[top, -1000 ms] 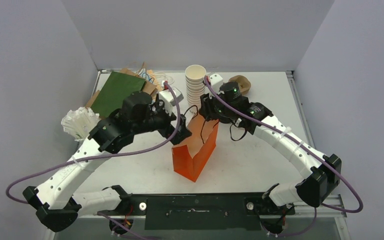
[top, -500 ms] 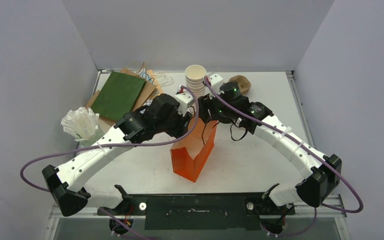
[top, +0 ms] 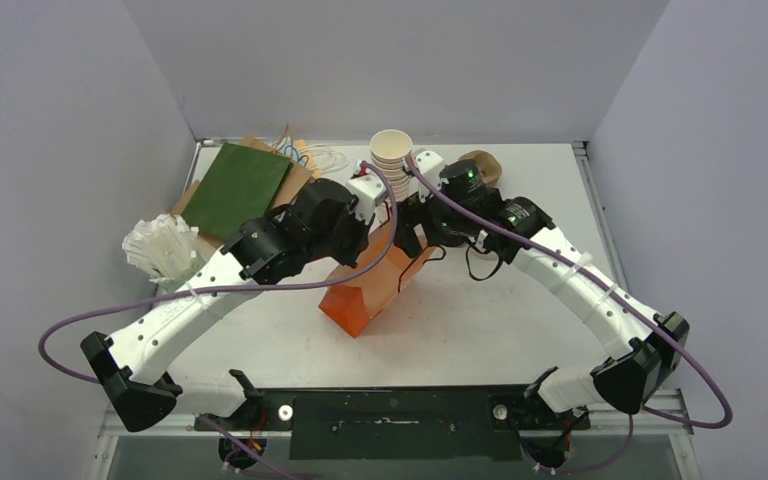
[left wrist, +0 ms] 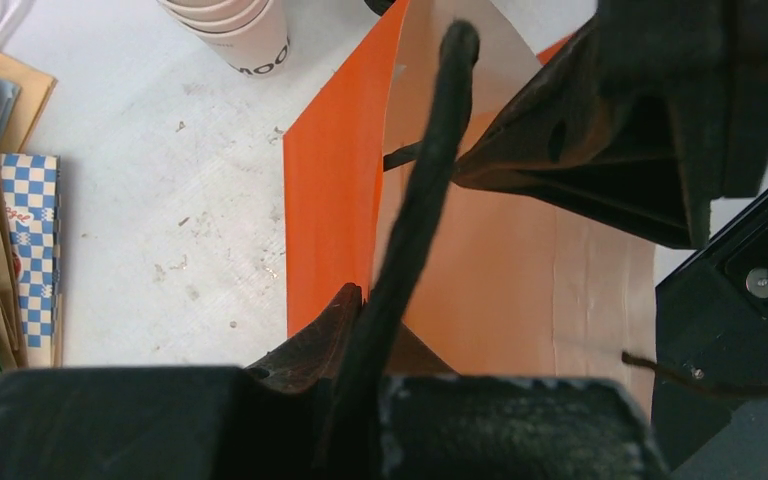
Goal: Pack the takeout coffee
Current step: Open the takeout bag at the center of the board.
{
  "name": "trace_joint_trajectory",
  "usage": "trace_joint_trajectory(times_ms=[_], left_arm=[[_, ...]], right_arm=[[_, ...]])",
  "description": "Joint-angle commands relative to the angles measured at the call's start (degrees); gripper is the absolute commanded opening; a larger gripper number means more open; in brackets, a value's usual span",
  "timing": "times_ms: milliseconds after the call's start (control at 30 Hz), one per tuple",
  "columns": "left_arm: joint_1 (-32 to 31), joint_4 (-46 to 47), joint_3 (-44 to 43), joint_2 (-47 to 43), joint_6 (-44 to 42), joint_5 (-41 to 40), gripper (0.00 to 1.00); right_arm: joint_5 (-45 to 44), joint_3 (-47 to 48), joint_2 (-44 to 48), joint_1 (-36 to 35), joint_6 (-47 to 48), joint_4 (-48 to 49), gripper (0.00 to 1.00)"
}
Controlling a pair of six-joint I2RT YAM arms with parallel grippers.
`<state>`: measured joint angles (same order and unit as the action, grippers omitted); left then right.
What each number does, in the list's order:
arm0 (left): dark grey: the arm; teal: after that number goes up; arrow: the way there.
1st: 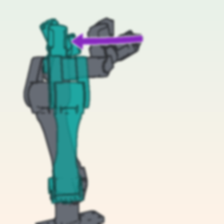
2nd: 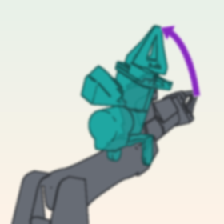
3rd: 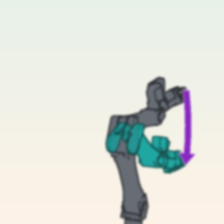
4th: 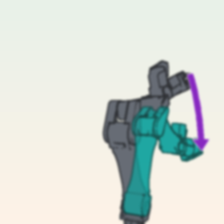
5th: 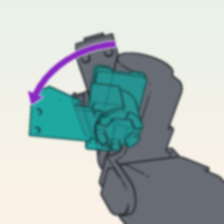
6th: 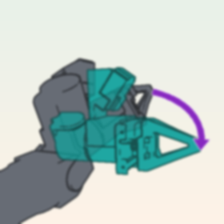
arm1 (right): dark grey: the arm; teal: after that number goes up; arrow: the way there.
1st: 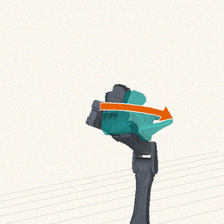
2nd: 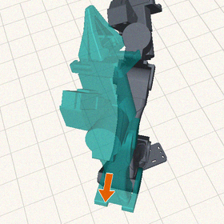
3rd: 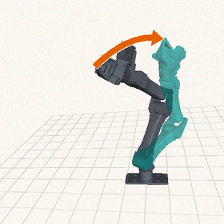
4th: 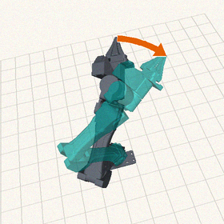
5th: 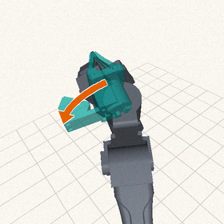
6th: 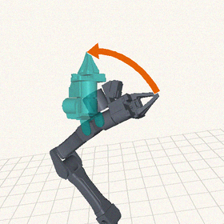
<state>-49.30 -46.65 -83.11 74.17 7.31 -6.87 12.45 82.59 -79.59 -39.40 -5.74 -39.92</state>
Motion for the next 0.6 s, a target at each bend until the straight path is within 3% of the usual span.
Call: trace_joint_trajectory(times_ms=[0, 300, 467, 567], left_arm=[[-0.1, 0.06, -3.39, -0.93, -1.32, 0.64, 0.0], [-0.1, -3.91, -4.47, -2.01, -1.94, -0.49, 0.0], [-0.1, -6.9, -4.39, -2.17, -1.99, -1.09, 0.0], [-0.02, -7.95, -4.34, -2.27, -1.82, -1.91, 0.0]], right_arm=[[-0.15, 2.95, -1.29, -0.97, 1.21, -2.78, 0.85], [-10.74, 4.28, -1.64, -0.94, -3.14, -1.38, 0.51], [-18.29, 4.34, -1.7, -0.91, -5.23, -0.55, 0.52], [-21.45, 4.34, -1.94, -0.87, -5.58, -0.9, 0.6]])
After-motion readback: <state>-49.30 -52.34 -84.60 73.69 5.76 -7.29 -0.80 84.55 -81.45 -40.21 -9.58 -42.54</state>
